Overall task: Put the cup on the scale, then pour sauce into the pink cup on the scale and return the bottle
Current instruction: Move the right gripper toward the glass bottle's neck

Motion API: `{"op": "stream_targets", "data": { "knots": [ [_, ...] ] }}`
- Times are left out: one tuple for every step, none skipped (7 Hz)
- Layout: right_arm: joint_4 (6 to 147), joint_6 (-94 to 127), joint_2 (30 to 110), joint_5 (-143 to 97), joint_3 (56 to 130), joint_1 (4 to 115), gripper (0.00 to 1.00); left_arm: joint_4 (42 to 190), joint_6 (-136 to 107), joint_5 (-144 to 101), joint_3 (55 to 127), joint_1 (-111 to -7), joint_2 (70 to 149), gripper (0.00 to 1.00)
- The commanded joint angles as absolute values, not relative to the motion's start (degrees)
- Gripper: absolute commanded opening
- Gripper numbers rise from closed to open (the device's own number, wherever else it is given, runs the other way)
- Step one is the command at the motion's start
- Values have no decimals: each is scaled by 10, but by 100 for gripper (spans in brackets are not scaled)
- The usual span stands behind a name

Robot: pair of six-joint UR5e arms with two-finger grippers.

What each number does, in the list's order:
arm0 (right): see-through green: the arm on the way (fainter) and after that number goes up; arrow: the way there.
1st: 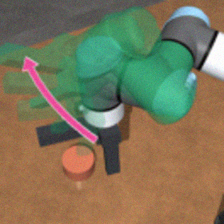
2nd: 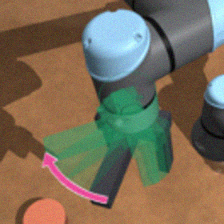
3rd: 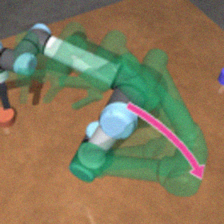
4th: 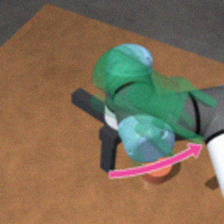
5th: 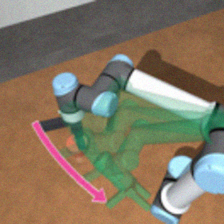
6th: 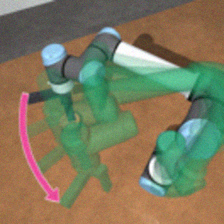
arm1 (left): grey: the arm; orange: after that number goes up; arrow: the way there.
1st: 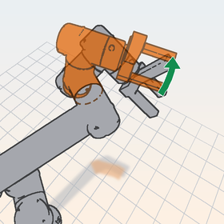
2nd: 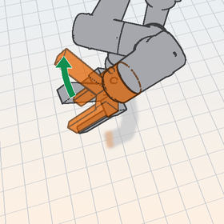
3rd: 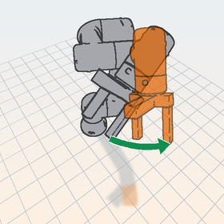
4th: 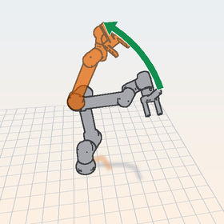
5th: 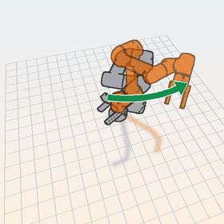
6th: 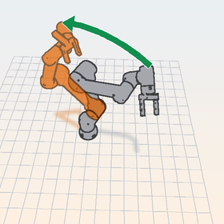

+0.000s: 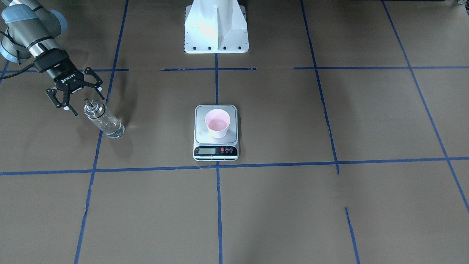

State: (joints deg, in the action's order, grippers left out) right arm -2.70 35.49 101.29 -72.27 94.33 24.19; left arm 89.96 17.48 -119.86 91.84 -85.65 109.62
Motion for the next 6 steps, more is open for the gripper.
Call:
{"op": "stream_targets", "data": {
  "knots": [
    [-27, 356, 1005, -716, 940, 236, 98, 900, 176, -1199, 918, -856, 1096, 100],
    [-27, 355, 987, -711, 930, 235, 98, 899, 176, -1198, 918, -856, 1096, 100],
    [-27, 355, 962, -710, 911, 235, 98, 899, 176, -1199, 918, -856, 1096, 100],
    [-28, 355, 956, -711, 904, 235, 98, 899, 176, -1199, 918, -856, 1096, 100],
    [-29, 354, 955, -711, 904, 235, 98, 899, 176, -1199, 918, -856, 1096, 100],
    [-29, 354, 949, -711, 904, 235, 98, 899, 176, -1199, 918, -856, 1096, 100]
  ]
}}
